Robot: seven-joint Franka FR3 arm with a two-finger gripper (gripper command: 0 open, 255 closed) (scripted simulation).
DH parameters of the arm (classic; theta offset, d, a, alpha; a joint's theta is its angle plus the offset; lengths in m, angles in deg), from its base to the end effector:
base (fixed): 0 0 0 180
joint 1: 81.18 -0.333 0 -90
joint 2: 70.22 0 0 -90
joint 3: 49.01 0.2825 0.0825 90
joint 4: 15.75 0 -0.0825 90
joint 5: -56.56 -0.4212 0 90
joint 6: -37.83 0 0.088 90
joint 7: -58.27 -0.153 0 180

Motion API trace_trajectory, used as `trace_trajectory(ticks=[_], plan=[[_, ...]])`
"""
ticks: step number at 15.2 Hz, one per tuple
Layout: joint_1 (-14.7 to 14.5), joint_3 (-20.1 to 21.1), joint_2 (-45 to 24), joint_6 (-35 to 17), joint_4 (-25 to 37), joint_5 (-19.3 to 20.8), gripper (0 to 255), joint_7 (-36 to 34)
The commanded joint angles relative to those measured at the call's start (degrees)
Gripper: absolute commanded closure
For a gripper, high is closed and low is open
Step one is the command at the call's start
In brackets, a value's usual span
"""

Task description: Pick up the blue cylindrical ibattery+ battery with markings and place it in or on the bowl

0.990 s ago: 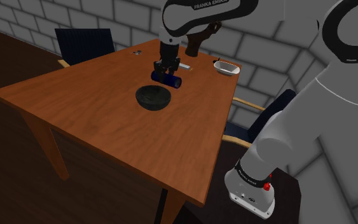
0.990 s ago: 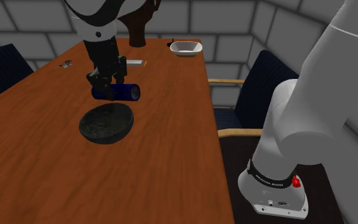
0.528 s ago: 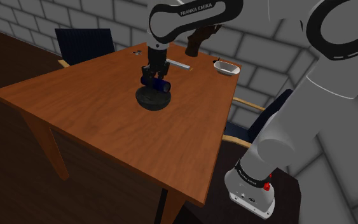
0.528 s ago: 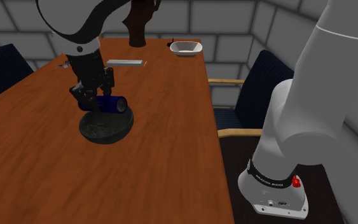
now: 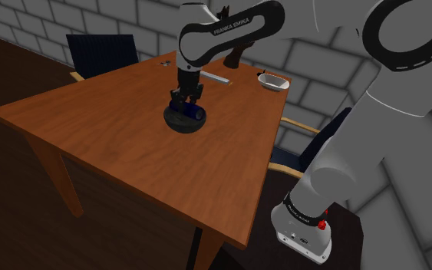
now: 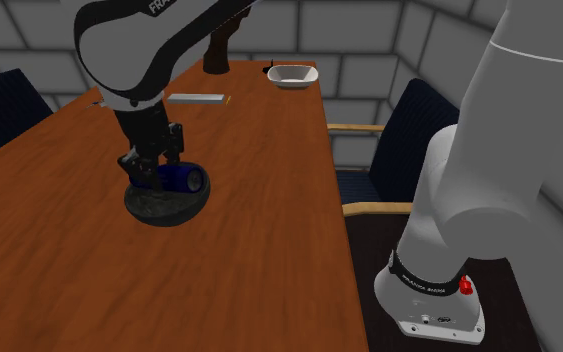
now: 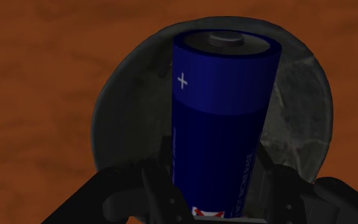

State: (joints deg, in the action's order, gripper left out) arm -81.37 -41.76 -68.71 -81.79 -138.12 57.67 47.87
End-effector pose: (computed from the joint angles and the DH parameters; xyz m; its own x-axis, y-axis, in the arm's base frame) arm 0.5591 0.0712 0.3174 0.9989 -0.0422 -0.0180 -0.0417 -0.9988 0.0236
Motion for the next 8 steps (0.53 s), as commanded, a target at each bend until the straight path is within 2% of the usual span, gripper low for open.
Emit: trace_trajectory(ticks=[1, 6, 7, 8], plan=[[-0.03, 0.03, -0.05, -0.28, -0.17, 0.01, 255, -0.07], [-0.03, 0.03, -0.06, -0.28, -0.17, 0.01, 255, -0.07], [-0.03, 0.03, -0.05, -0.27, -0.17, 0.01, 0, -0.06], [-0.03, 0.03, -0.05, -0.27, -0.17, 0.01, 0, -0.07]])
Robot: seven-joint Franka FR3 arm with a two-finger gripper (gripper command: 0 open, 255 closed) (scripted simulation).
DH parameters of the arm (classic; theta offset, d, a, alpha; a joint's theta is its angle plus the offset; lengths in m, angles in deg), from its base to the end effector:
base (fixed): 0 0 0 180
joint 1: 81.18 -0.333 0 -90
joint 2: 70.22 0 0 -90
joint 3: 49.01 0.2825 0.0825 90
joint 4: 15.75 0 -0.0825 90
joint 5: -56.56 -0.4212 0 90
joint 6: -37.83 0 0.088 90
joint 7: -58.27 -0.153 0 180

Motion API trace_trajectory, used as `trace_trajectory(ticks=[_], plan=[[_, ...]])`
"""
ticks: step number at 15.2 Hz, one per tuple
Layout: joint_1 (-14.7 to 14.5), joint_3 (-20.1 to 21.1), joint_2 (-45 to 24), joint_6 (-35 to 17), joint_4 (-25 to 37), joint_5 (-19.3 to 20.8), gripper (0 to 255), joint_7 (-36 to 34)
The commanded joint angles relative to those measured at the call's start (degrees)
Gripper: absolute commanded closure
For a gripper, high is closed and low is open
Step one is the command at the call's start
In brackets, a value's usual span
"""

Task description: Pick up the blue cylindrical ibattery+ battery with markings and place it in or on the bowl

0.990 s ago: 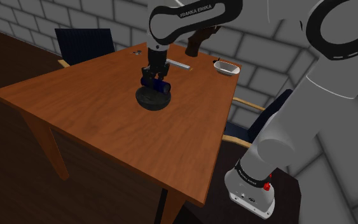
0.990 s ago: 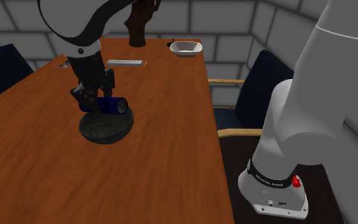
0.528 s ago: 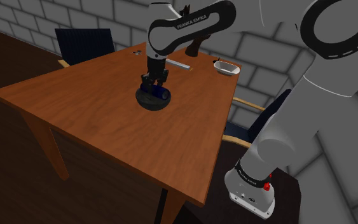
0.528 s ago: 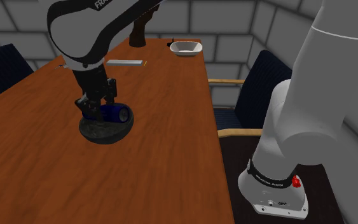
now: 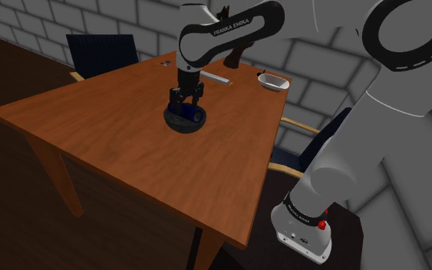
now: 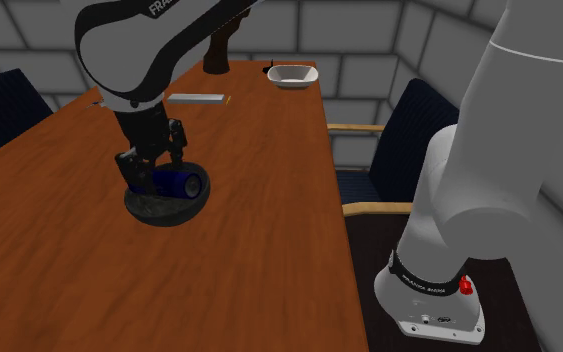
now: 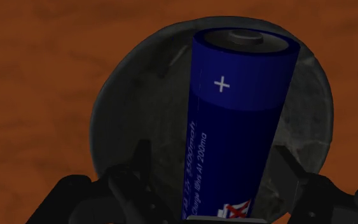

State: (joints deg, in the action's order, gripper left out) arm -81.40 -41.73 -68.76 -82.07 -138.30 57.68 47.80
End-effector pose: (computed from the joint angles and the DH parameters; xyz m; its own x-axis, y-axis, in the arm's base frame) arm 0.5588 0.0717 0.3158 0.9990 -0.0422 -0.0171 -0.0418 -0.9989 0.0235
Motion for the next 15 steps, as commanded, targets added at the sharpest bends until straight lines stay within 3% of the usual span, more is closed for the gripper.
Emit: trace_trajectory(ticks=[1, 4, 8, 15], plan=[[0.0, 0.0, 0.0, 0.0, 0.0, 0.0, 0, 0.0], [0.0, 0.0, 0.0, 0.0, 0.0, 0.0, 0, 0.0], [-0.03, 0.0, 2.17, 7.17, 5.03, -0.37, 0, 0.26], [-0.03, 0.0, 2.17, 7.17, 5.03, -0.37, 0, 0.26]])
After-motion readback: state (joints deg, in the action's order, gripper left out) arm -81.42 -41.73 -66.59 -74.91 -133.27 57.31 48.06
